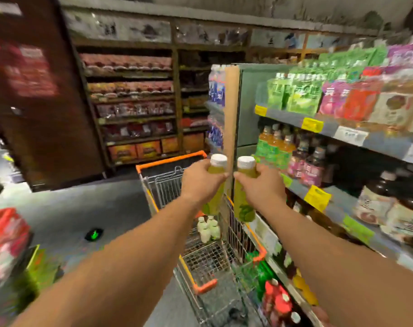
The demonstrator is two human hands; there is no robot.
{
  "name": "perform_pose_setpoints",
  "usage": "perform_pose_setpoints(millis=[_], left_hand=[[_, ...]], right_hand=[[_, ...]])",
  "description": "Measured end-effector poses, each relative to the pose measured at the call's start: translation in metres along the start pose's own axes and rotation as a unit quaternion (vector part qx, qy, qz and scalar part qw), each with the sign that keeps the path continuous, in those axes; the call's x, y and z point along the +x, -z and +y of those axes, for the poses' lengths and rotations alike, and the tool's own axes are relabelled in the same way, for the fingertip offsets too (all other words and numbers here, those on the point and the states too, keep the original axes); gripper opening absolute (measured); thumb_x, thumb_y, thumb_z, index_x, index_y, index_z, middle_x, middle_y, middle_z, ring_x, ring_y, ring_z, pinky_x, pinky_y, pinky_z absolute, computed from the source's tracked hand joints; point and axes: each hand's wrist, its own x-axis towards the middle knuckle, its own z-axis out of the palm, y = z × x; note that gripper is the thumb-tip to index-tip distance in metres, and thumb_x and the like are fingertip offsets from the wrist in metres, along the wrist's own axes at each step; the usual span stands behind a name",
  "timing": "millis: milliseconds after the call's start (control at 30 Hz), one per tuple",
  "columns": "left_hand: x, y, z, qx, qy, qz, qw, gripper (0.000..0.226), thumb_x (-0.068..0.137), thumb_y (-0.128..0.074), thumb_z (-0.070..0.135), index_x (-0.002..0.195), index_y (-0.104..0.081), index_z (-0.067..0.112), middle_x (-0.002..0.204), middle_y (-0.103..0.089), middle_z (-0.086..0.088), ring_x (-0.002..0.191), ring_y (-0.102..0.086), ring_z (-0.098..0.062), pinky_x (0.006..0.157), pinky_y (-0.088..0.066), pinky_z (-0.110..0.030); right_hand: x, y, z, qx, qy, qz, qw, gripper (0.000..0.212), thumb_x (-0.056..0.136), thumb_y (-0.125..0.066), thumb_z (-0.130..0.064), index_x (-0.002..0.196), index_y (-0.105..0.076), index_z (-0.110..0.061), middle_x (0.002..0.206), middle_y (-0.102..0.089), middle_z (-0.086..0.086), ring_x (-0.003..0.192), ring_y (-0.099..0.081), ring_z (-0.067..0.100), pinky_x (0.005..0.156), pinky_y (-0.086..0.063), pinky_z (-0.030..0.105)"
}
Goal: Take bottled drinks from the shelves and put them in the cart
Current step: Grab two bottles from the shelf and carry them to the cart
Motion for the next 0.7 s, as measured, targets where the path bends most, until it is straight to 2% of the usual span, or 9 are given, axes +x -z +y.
perform_pose_setpoints(millis=[100,200,267,333,400,467,567,700], left_hand=[[0.022,0.003,-0.063,0.004,0.05,0.03,0.998,0.033,0.076,-0.081,0.041,0.104,-0.075,0.026,0.1,-0.076,0.006,0.1,-0.069,-0.014,0.089,-0.053,-0.032],[0.053,-0.009,-0.117,0.0,0.097,0.049,0.994,0.038,0.075,-0.081,0.041,0.108,-0.073,0.026,0.102,-0.074,0.006,0.099,-0.068,-0.015,0.09,-0.053,-0.036],[0.081,-0.027,-0.153,0.002,0.124,0.048,0.991,0.033,0.074,-0.082,0.039,0.103,-0.073,0.027,0.098,-0.074,0.008,0.096,-0.068,-0.014,0.087,-0.054,-0.035],[0.111,-0.05,-0.193,-0.001,0.162,0.048,0.986,0.024,0.073,-0.083,0.038,0.093,-0.071,0.035,0.089,-0.071,0.018,0.091,-0.066,-0.007,0.08,-0.052,-0.027],[0.142,-0.077,-0.236,-0.007,0.206,0.047,0.977,0.025,0.072,-0.085,0.036,0.093,-0.071,0.039,0.085,-0.067,0.026,0.087,-0.063,-0.001,0.074,-0.047,-0.017],[0.171,-0.107,-0.284,-0.005,0.257,0.042,0.966,0.035,0.073,-0.086,0.034,0.105,-0.073,0.033,0.095,-0.07,0.02,0.093,-0.064,-0.006,0.081,-0.049,-0.022],[0.212,-0.149,-0.358,0.007,0.333,0.046,0.942,0.04,0.076,-0.084,0.029,0.113,-0.072,0.026,0.105,-0.072,0.008,0.098,-0.064,-0.015,0.089,-0.05,-0.031],[0.25,-0.199,-0.451,0.016,0.399,0.05,0.916,0.034,0.075,-0.084,0.025,0.107,-0.071,0.021,0.095,-0.07,0.003,0.088,-0.061,-0.017,0.073,-0.041,-0.024]], right_hand=[[0.018,-0.073,0.013,0.001,-0.014,-0.06,0.998,0.046,0.072,-0.072,-0.056,0.102,-0.071,-0.022,0.089,-0.073,0.001,0.087,-0.067,0.026,0.073,-0.054,0.035],[0.042,-0.134,0.036,0.001,-0.019,-0.1,0.995,0.045,0.073,-0.072,-0.056,0.104,-0.07,-0.024,0.092,-0.073,0.0,0.088,-0.066,0.025,0.069,-0.049,0.032],[0.068,-0.171,0.057,-0.001,-0.026,-0.124,0.992,0.04,0.073,-0.072,-0.057,0.1,-0.069,-0.028,0.09,-0.071,-0.005,0.083,-0.063,0.022,0.066,-0.045,0.03],[0.098,-0.209,0.084,0.002,-0.035,-0.159,0.987,0.033,0.072,-0.072,-0.056,0.095,-0.066,-0.033,0.084,-0.067,-0.011,0.079,-0.061,0.017,0.066,-0.047,0.031],[0.131,-0.248,0.115,0.01,-0.057,-0.19,0.98,0.025,0.073,-0.077,-0.049,0.088,-0.061,-0.036,0.079,-0.063,-0.016,0.078,-0.061,0.014,0.059,-0.043,0.028],[0.163,-0.292,0.15,0.001,-0.076,-0.222,0.972,0.027,0.072,-0.079,-0.044,0.082,-0.055,-0.036,0.076,-0.061,-0.017,0.076,-0.061,0.014,0.054,-0.037,0.026],[0.202,-0.364,0.202,-0.041,-0.084,-0.273,0.958,0.029,0.075,-0.079,-0.041,0.092,-0.057,-0.031,0.086,-0.066,-0.008,0.085,-0.063,0.022,0.061,-0.039,0.029],[0.235,-0.462,0.265,-0.08,-0.093,-0.318,0.94,0.04,0.08,-0.076,-0.033,0.112,-0.062,-0.015,0.107,-0.067,0.008,0.099,-0.061,0.031,0.078,-0.048,0.036]])
